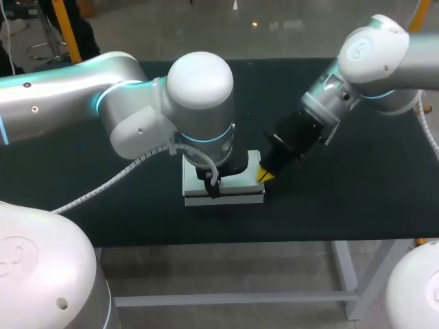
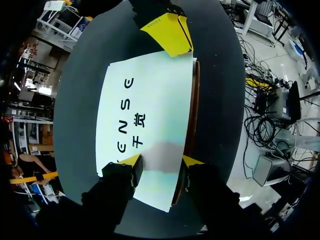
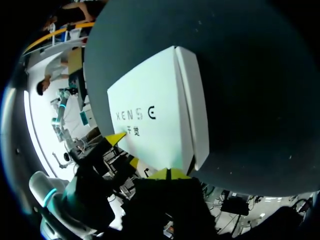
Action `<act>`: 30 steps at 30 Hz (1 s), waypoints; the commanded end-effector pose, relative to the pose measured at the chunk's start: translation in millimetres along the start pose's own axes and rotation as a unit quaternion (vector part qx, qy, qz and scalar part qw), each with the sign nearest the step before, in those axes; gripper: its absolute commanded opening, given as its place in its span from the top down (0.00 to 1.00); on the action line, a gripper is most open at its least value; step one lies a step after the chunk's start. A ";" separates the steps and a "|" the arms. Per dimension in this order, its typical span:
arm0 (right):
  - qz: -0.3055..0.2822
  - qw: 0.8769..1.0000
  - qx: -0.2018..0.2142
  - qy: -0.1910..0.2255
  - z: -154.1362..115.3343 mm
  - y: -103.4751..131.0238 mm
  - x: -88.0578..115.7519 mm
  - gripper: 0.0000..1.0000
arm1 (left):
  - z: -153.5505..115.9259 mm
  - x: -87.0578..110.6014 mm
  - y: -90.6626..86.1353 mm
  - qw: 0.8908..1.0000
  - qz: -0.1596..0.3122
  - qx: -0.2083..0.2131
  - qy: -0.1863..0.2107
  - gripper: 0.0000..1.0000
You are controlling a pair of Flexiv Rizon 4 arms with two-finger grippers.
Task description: Assemble the packaging by folding the flat box into shape, placing the metal phone stand inside, and closing the box properly
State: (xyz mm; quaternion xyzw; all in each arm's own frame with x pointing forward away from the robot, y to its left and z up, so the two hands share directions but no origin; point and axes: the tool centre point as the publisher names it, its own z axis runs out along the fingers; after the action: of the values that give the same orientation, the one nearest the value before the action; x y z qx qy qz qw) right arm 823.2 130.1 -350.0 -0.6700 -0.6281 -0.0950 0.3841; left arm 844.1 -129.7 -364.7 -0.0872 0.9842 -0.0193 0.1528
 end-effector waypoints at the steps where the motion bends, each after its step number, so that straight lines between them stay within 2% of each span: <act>1: 0.000 1.000 0.005 0.000 3.4 4.9 -0.7 1.00 | 1.4 0.4 -1.8 1.000 0.000 -0.005 0.000 0.50; 11: 0.003 1.000 0.007 0.000 5.2 7.4 -1.9 1.00 | 1.4 1.2 -1.7 1.000 0.001 -0.005 0.002 0.49; 19: 0.003 1.000 0.008 -0.001 5.5 8.6 -1.5 1.00 | -3.5 3.9 1.1 1.000 0.005 -0.006 0.005 0.41; 30: 0.006 1.000 0.006 0.001 5.4 10.2 -2.6 1.00 | -9.7 5.0 6.8 1.000 0.008 0.003 0.012 0.42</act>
State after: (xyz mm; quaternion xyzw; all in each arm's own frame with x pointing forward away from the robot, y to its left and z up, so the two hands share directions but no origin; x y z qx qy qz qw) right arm 828.3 133.1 -358.0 -0.6727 -0.6240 -0.0901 0.3872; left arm 837.1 -128.7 -361.2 -0.0792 0.9867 -0.0190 0.1404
